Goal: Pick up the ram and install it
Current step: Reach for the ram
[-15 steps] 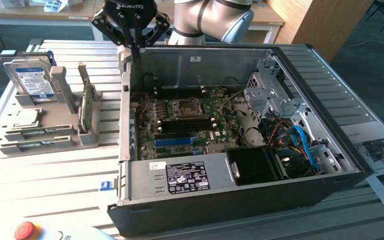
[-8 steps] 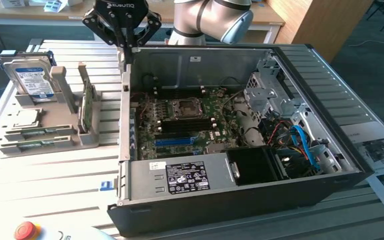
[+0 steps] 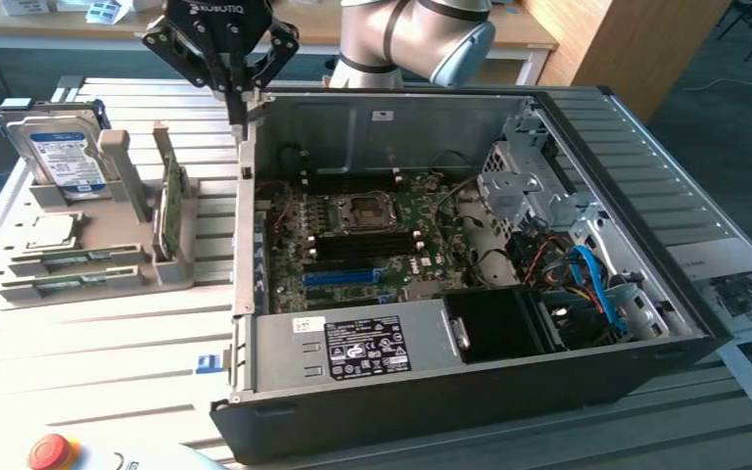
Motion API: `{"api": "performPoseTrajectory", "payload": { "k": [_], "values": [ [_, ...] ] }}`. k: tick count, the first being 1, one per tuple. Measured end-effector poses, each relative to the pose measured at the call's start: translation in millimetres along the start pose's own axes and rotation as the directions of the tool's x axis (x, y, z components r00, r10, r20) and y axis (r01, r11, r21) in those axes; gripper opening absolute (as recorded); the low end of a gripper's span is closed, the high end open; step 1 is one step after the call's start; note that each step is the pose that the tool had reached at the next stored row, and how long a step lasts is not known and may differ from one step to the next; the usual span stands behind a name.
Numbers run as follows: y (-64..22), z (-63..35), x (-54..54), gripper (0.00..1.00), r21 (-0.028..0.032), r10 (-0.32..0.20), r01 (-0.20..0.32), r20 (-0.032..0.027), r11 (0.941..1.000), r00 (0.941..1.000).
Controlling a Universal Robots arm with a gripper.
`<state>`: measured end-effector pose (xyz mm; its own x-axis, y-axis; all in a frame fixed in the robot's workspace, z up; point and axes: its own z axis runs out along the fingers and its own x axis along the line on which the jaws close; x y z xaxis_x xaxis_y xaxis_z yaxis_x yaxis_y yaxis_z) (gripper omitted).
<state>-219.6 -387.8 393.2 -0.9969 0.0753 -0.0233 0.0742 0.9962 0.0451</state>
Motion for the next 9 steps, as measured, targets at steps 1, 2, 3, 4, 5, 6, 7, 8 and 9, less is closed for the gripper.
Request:
{"api": "performPoseTrajectory", "payload": {
  "k": [1,2,3,4,5,6,7,8,9],
  "values": [
    [0.1,0.0,1.9,0.1,0.0,0.0,0.0,0.0,1.0,1.0],
    [0.2,-0.1,3.9,0.1,0.0001,0.0,0.0,0.0,1.0,1.0],
    [0.4,-0.1,5.9,0.1,0.0001,0.0,0.0,0.0,1.0,1.0],
    [0.5,-0.1,7.9,0.1,0.0,0.0,0.0,0.0001,1.0,1.0],
    [0.7,-0.2,10.0,0.1,0.0,0.0,0.0,0.0,1.0,1.0],
    [0.8,-0.2,12.0,0.1,0.0,0.0,0.0,0.0001,1.0,1.0],
    [1.0,-0.2,14.0,0.1,0.0,0.0,0.0,0.0001,1.0,1.0],
    [1.1,-0.3,16.0,0.1,0.0001,0.0,0.0,0.0,1.0,1.0],
    [1.2,-0.3,18.0,0.1,0.0,0.0,0.0,0.0001,1.0,1.0]
  ]
}}
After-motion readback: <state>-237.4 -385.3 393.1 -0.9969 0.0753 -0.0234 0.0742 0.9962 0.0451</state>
